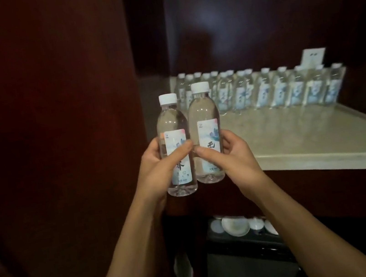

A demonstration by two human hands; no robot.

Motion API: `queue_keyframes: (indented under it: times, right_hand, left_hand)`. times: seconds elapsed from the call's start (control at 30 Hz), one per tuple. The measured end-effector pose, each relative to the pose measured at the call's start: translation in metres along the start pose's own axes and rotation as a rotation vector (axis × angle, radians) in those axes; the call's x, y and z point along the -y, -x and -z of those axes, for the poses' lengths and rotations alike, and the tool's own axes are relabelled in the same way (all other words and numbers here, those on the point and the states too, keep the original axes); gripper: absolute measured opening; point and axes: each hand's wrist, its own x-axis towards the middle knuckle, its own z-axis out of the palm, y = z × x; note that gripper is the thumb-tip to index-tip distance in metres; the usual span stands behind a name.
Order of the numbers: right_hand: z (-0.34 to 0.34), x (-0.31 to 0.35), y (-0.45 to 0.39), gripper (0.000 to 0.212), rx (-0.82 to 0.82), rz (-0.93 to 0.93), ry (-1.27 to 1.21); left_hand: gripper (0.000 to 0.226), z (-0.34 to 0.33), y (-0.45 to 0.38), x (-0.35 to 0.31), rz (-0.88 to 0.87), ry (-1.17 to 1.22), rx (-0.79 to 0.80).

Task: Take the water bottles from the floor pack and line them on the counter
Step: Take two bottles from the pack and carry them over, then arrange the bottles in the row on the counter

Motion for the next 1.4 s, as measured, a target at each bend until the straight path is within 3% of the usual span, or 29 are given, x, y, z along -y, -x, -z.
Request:
queue_keyframes:
  times: [0.07, 0.27, 0.6, 1.0, 1.23, 1.4]
  right_hand:
    - [0.024, 0.007, -0.01, 0.05, -0.054, 0.019, -0.002]
    - [0.102, 0.016, -0.043, 0.043, -0.133, 0.088, 0.119]
    - [0.233, -0.015, -0.138, 0.045, -0.236, 0.068, 0.184]
    - [0.309, -0.066, -0.212, 0.035, -0.226, -0.019, 0.317]
    - [0.347, -0.095, -0.265, 0.039, -0.175, -0.03, 0.355]
    - [0.366, -0.117, -0.298, 0.037, -0.209, -0.005, 0.372]
  left_hand:
    - [0.046, -0.026, -0.014, -0.002, -0.016, 0.008, 0.015]
    - [0.051, -0.098, -0.069, 0.019, -0.041, -0.01, 0.105]
    - [0.037, -0.213, -0.189, 0.079, -0.048, -0.016, 0.193]
    - [0.042, -0.263, -0.277, 0.142, -0.011, -0.178, 0.145]
    - [0.066, -0.292, -0.322, 0.164, -0.046, -0.34, 0.069]
    - [0.05, -0.307, -0.35, 0.178, -0.06, -0.398, 0.045]
